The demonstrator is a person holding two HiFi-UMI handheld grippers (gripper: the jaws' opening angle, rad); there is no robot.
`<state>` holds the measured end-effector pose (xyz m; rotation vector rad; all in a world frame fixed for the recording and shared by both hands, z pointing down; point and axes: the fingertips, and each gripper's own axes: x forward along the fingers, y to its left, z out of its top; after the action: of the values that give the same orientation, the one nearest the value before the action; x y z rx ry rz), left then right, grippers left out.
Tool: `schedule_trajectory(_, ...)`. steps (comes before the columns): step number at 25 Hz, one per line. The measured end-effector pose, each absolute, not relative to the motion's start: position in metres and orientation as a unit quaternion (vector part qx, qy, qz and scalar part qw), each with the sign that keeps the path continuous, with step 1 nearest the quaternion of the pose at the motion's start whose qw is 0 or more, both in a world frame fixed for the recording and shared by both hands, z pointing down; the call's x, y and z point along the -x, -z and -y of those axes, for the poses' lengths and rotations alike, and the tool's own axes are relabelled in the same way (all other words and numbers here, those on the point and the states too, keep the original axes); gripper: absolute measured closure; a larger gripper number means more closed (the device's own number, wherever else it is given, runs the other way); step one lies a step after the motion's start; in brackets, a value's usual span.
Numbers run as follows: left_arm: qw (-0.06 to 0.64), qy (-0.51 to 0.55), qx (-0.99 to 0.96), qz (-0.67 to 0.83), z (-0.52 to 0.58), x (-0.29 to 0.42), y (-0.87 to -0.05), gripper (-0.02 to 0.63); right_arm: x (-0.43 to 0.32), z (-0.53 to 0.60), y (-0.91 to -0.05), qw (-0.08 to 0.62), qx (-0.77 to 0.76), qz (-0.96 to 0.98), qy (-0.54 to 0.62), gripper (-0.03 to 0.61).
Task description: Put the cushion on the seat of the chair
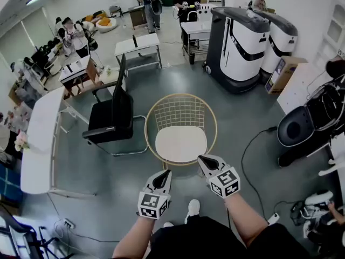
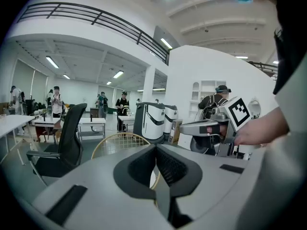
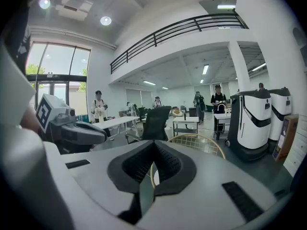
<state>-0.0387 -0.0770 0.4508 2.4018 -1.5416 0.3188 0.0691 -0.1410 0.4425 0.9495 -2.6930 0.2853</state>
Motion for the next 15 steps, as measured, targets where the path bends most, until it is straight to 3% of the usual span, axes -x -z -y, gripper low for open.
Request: schedule_trajectory(15,0.136,-0.101,-0.839,0.518,-0.096,0.074,-0.437,0.597,-0.046,-0.046,-0.417,0.132,-0.350,0.923,-0.089,0.566)
